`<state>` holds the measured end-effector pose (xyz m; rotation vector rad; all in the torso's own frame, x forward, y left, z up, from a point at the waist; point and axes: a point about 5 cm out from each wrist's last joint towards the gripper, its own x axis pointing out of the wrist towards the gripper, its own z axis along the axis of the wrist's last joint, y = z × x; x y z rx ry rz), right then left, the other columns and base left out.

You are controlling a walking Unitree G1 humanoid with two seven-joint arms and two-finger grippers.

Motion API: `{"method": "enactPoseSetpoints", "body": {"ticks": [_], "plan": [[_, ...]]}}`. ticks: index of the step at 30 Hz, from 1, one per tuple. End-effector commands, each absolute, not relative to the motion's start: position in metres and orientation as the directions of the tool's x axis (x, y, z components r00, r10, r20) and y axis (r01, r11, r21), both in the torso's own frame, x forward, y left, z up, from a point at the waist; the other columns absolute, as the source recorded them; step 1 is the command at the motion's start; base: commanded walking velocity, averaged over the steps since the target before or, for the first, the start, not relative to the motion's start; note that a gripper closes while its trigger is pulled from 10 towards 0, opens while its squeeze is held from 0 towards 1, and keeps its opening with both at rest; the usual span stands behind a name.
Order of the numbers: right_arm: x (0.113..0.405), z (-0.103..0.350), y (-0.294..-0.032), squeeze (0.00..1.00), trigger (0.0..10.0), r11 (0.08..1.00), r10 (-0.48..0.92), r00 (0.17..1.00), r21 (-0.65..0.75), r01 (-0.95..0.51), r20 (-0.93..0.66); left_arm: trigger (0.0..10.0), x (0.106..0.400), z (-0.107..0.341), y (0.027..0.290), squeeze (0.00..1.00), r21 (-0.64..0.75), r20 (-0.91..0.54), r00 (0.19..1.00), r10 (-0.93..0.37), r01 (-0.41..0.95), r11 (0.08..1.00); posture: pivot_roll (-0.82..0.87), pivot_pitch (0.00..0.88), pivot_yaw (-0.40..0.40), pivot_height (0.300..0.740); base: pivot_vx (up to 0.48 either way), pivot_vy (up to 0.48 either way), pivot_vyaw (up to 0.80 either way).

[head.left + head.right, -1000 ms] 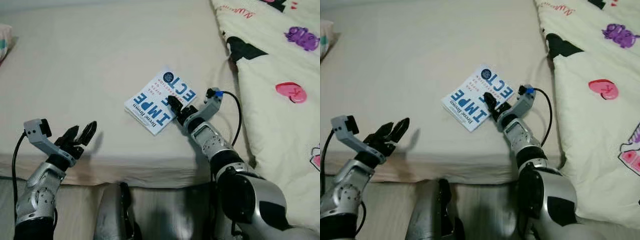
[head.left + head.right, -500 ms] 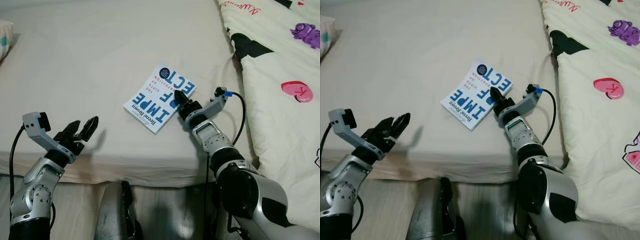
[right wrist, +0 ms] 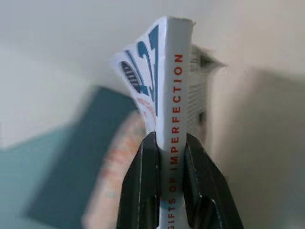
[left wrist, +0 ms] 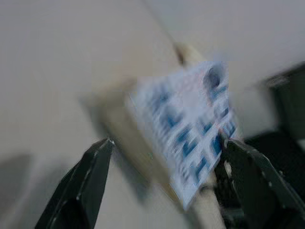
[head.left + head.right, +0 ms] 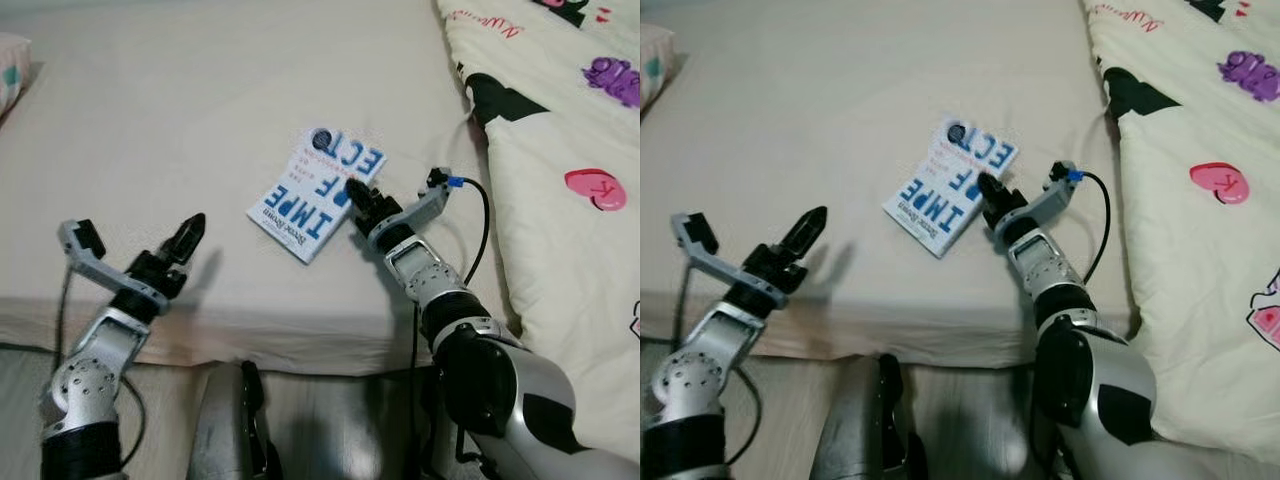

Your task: Clean up the room

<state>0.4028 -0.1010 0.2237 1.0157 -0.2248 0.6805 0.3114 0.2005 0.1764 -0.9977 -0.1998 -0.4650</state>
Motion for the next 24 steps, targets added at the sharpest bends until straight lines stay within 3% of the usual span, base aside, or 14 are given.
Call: {"method": "enactPoseSetpoints", "body": {"ticks": [1, 9, 10, 11, 12, 15, 19, 20, 21, 22, 24], "plan": [[0.397, 0.249, -0.108, 0.0, 0.0, 0.261, 0.371, 0.68, 0.632, -0.73, 0.633, 10.0, 0.313, 0.172, 0.2, 0.0, -0.795, 0.403, 0.873, -0.277, 0.483, 0.366, 0.11, 0.204, 0.089, 0.461, 0.0, 0.0, 0.0], [0.381, 0.283, -0.123, 0.0, 0.0, 0.248, 0.34, 0.575, 0.519, -0.818, 0.744, 10.0, 0.328, 0.181, 0.187, 0.0, -0.786, 0.497, 0.823, -0.276, 0.561, 0.259, 0.03, 0.14, 0.081, 0.461, 0.0, 0.0, 0.0], [0.374, 0.293, -0.122, 0.0, 0.0, 0.287, 0.382, 0.544, 0.464, -0.838, 0.747, 10.0, 0.332, 0.19, 0.183, 0.1, -0.765, 0.561, 0.784, -0.266, 0.614, 0.195, 0.02, 0.129, 0.079, 0.461, 0.0, 0.0, 0.0], [0.374, 0.293, -0.122, 0.0, 0.0, 0.287, 0.382, 0.544, 0.464, -0.838, 0.747, 10.0, 0.332, 0.19, 0.183, 0.1, -0.765, 0.561, 0.784, -0.266, 0.614, 0.195, 0.02, 0.129, 0.079, 0.461, 0.0, 0.0, 0.0], [0.371, 0.295, -0.122, 0.0, 0.0, 0.304, 0.397, 0.543, 0.452, -0.839, 0.74, 10.0, 0.328, 0.2, 0.179, 1.0, -0.712, 0.641, 0.711, -0.289, 0.691, 0.122, 0.0, 0.113, 0.073, 0.461, 0.0, 0.0, 0.0], [0.367, 0.294, -0.123, 0.0, 0.0, 0.31, 0.41, 0.542, 0.447, -0.839, 0.733, 10.0, 0.32, 0.214, 0.173, 1.0, -0.617, 0.743, 0.586, -0.323, 0.787, 0.009, -0.01, 0.106, 0.069, 0.461, 0.0, 0.0, 0.0], [0.365, 0.289, -0.122, 0.0, 0.0, 0.319, 0.421, 0.559, 0.46, -0.828, 0.714, 10.0, 0.321, 0.217, 0.173, 1.0, -0.583, 0.751, 0.566, -0.339, 0.81, 0.061, -0.02, 0.093, 0.063, 0.461, 0.0, 0.0, 0.0], [0.363, 0.286, -0.121, 0.0, 0.0, 0.322, 0.431, 0.566, 0.467, -0.824, 0.703, 10.0, 0.321, 0.217, 0.174, 0.65, -0.568, 0.757, 0.555, -0.345, 0.82, 0.074, -0.02, 0.091, 0.062, 0.461, 0.0, 0.0, 0.0], [0.363, 0.286, -0.121, 0.0, 0.0, 0.322, 0.431, 0.566, 0.467, -0.824, 0.703, 10.0, 0.321, 0.217, 0.174, 0.65, -0.568, 0.757, 0.555, -0.345, 0.82, 0.074, -0.02, 0.091, 0.062, 0.461, 0.0, 0.0, 0.0], [0.36, 0.283, -0.117, 0.0, 0.0, 0.322, 0.453, 0.565, 0.465, -0.825, 0.689, 10.0, 0.321, 0.218, 0.174, 0.0, -0.556, 0.763, 0.545, -0.347, 0.828, 0.077, -0.03, 0.09, 0.055, 0.461, 0.0, 0.0, 0.0], [0.355, 0.283, -0.112, 0.0, 0.0, 0.311, 0.479, 0.553, 0.457, -0.833, 0.682, 10.0, 0.322, 0.217, 0.175, 0.0, -0.548, 0.768, 0.538, -0.347, 0.833, 0.078, -0.04, 0.087, 0.047, 0.461, 0.0, 0.0, 0.0]]}}
